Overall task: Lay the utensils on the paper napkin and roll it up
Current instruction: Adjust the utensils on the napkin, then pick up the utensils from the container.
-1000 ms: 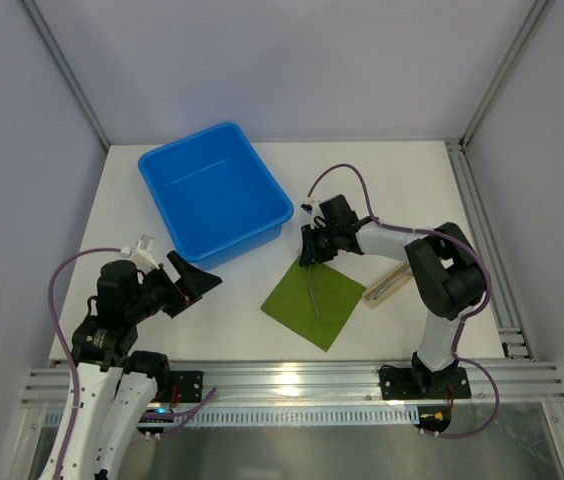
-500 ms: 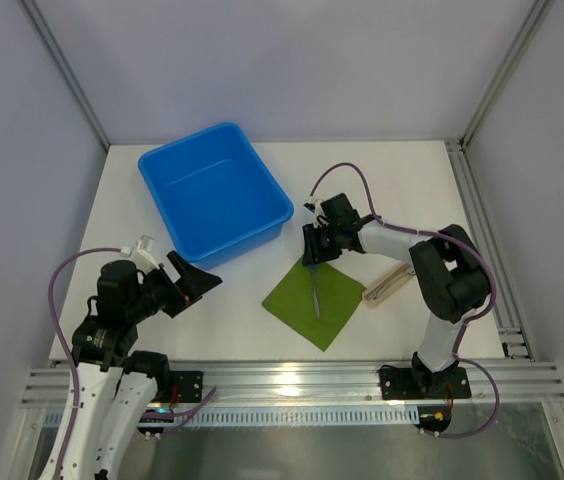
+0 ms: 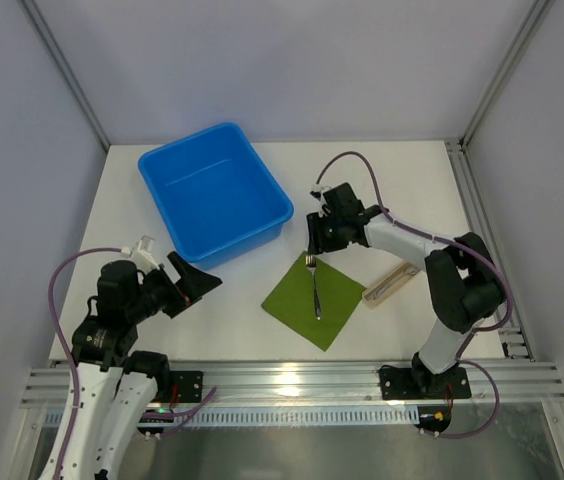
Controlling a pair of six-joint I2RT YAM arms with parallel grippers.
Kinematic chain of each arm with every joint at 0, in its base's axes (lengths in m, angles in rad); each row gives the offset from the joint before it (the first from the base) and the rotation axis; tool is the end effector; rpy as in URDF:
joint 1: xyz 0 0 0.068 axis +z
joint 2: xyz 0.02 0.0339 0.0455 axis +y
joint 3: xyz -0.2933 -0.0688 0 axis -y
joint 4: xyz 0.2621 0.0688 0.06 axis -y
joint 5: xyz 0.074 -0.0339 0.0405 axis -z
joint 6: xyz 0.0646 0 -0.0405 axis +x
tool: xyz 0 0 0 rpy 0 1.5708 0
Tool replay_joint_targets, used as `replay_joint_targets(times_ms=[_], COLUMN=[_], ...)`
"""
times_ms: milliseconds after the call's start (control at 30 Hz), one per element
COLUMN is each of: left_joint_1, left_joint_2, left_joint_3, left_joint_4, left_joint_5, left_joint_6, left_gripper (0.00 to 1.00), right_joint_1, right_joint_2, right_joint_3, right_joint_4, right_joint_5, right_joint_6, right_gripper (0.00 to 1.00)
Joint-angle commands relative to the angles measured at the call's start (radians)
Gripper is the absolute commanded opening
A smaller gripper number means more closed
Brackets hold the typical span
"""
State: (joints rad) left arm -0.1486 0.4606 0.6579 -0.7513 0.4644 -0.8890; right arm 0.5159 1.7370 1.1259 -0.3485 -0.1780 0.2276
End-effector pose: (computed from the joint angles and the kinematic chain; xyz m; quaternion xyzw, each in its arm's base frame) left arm 0.1090 -0.0456 0.2848 -0.2031 0.8330 -0.4095 0.3117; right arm 0.3393 0.2056 0.1888 -0.1629 0.9362 0.1878 0.2484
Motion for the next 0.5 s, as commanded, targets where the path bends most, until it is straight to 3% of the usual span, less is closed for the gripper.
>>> replay_joint_targets(times_ms=[0, 100, 167, 267, 467], left_joint_1=[-0.002, -0.002, -0.003, -0.003, -0.003], left_joint_2=[0.001, 0.0, 0.001, 0.001, 0.006], left_joint_3=[0.019, 0.017, 0.016, 0.017, 0.016], left_joint_4=[0.004, 0.007, 0.007, 0.009, 0.029], left_joint_5=[0.013, 0.013, 0.013, 0.016, 0.043], left_joint_6=[0.018, 0.022, 0.024, 0.03, 0.022], left_gripper=[0.91, 0.91, 0.91, 0.91, 0.91], right_joint_1=[0.004, 0.004, -0.002, -0.017, -0.095], right_joint_2=[-0.097, -0.157, -0.192, -0.262, -0.399], right_joint_3=[0.043, 0.032, 0.028, -0.011, -0.188], right_joint_4=[-0.087, -0.191, -0.262, -0.34, -0.313], right_joint_5=[0.156, 0.398, 0.583, 0.694, 0.747], right_joint_6=[0.061, 0.153, 0.253, 0.349, 0.472], right_gripper=[0.48, 0.46, 0.4, 0.35, 0.3])
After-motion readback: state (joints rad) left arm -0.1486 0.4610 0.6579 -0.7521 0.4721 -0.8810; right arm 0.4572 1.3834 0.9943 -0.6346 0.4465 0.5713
